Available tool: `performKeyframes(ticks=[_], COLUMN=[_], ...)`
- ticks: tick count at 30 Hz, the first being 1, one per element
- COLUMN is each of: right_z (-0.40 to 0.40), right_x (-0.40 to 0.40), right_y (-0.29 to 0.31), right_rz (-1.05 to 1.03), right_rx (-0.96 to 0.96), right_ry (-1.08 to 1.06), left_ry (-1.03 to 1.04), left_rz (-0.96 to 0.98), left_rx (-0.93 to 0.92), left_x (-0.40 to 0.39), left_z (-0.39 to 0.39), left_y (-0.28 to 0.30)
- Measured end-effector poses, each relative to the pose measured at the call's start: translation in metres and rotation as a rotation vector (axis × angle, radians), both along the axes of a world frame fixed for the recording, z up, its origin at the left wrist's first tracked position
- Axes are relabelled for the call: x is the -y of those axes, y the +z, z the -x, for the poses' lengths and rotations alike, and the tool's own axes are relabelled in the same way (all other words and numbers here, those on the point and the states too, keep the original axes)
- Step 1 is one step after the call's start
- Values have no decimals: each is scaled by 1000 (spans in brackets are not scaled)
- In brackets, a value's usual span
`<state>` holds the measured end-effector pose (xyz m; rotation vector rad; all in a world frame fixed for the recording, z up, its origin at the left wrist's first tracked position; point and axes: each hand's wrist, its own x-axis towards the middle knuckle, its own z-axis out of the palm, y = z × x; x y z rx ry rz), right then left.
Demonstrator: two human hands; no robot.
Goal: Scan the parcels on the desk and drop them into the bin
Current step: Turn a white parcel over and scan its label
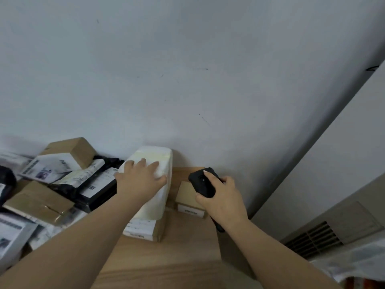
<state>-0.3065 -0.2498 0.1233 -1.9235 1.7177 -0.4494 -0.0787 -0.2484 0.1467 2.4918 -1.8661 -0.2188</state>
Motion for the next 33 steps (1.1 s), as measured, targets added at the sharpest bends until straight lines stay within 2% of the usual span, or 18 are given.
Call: performKeyframes(ticks=[7, 15, 26, 29, 33], right_z=[-26, -62, -89, -97, -101], right_x=[-34, -110, -218, -244, -267], right_y=[14, 18, 11, 1, -9], right_rz=[35, 21, 25, -13, -26], right_rx=[37, 37, -38, 17, -38], right_ry=[160, 264, 103, 49, 44], left_ry=[123, 191, 4, -70, -75], left_rz=[97, 38, -32, -58, -224], left_rx=[-9, 2, 201, 184, 88], left_x=[-93, -210, -301, -322, -341], left_z=[-19, -35, -79, -91, -90], left_y=[20, 2, -26, -45, -72])
